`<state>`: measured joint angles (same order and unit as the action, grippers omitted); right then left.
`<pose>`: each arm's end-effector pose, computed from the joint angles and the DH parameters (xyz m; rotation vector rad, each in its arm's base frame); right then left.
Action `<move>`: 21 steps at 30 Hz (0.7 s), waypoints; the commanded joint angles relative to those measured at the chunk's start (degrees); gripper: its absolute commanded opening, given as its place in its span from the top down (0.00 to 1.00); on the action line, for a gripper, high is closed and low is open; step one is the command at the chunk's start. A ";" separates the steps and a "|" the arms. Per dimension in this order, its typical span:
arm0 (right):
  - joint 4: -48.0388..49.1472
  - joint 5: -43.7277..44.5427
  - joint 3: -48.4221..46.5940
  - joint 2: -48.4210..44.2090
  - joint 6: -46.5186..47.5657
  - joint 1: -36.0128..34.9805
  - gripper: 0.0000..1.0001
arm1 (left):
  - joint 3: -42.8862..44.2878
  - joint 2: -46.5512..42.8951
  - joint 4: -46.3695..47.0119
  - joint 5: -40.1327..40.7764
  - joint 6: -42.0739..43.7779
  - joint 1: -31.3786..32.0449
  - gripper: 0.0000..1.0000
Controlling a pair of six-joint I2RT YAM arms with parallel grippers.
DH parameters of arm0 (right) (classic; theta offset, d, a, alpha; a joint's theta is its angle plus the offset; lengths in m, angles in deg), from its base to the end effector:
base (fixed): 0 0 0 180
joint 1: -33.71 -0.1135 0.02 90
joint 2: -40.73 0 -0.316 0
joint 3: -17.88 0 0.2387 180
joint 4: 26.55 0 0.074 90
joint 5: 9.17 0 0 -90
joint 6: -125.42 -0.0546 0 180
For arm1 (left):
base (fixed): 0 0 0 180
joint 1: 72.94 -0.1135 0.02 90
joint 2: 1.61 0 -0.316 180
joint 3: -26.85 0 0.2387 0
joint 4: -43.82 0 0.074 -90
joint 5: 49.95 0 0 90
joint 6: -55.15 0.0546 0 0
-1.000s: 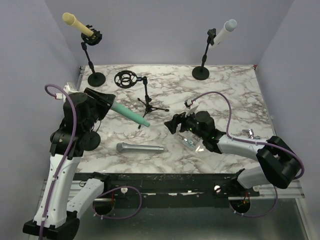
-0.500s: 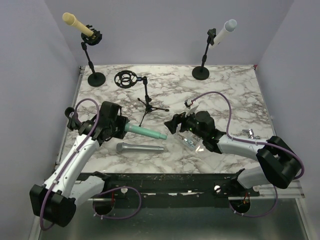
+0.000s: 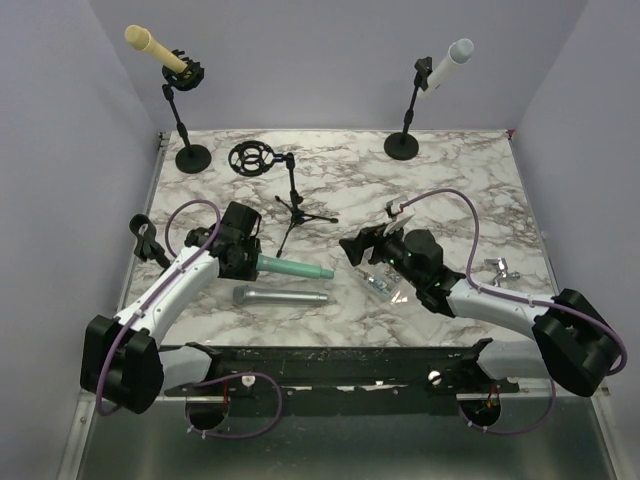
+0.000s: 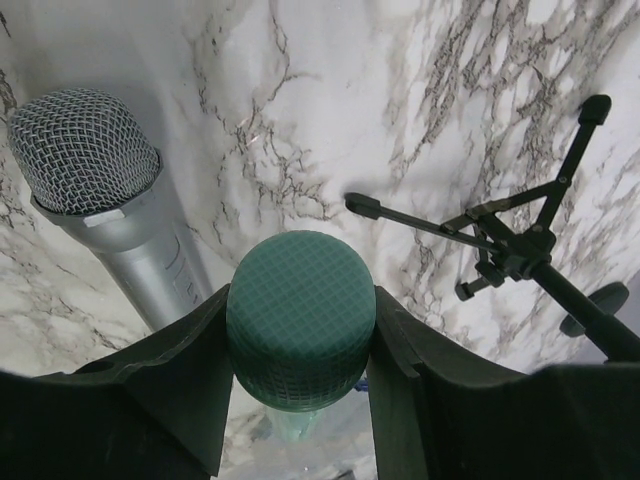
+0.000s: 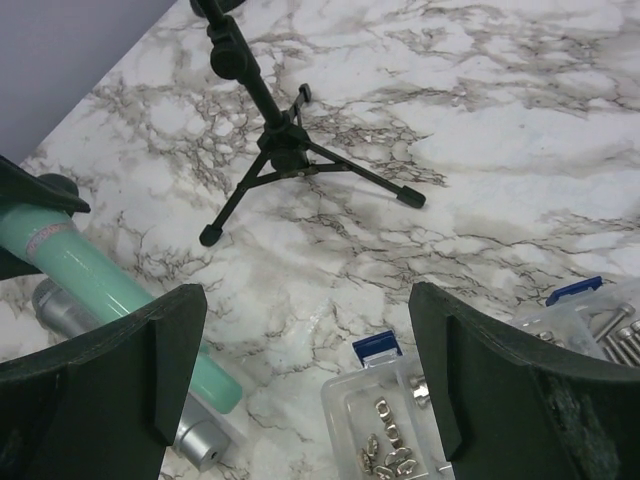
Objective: Remove the microphone from the stand
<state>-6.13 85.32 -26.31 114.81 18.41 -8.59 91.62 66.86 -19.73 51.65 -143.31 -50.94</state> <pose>0.2003 0.1765 0.2773 -0.3330 1.7549 0.6873 0.1817 -0.0616 0.2745 -1.9370 1.9780 -0.3878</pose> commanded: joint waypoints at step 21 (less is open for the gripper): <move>3.95 3.14 1.84 -2.04 -0.20 -0.18 0.09 | 2.87 15.91 2.29 0.95 -0.57 -4.39 0.89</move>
<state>-4.68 87.25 -25.19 113.04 18.32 -8.59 93.26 80.84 -18.79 52.48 -145.02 -54.07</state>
